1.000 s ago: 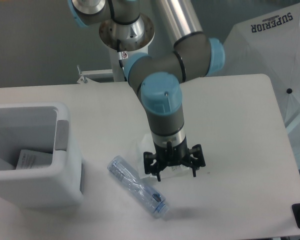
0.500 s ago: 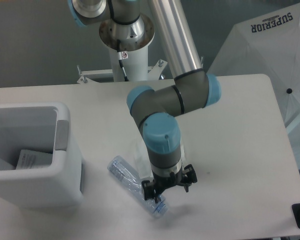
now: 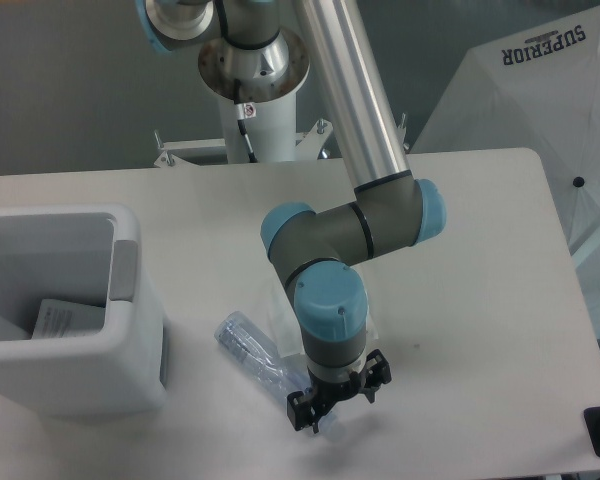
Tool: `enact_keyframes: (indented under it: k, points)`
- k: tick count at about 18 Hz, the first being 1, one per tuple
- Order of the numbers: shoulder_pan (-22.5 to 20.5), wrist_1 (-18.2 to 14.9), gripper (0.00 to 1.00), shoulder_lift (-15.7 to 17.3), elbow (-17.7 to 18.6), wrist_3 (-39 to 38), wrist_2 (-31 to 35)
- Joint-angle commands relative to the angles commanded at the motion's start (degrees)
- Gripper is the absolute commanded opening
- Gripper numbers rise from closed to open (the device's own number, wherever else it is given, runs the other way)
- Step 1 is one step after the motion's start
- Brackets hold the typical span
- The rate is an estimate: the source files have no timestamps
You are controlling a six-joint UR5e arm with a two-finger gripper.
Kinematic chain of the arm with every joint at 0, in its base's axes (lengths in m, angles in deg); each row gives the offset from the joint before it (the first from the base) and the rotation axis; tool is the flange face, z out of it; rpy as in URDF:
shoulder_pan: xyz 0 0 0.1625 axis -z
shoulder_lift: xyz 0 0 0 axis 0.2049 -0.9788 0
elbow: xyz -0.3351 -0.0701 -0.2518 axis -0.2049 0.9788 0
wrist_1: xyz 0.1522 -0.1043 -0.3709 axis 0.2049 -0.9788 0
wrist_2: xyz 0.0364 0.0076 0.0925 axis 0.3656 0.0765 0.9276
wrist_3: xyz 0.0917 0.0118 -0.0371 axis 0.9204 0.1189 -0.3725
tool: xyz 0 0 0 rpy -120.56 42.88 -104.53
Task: Place the trash in the trash can
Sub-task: 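Close the gripper on the clear plastic bottle and lift it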
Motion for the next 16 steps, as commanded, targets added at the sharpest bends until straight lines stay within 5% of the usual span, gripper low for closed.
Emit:
enact_keyframes:
  k: [10, 16]
  points:
    - [0.88, 1.85, 1.00, -2.03, -0.62, -0.70, 0.79]
    - [1.06, 2.37, 0.81, -2.55, -0.53, -0.97, 1.76]
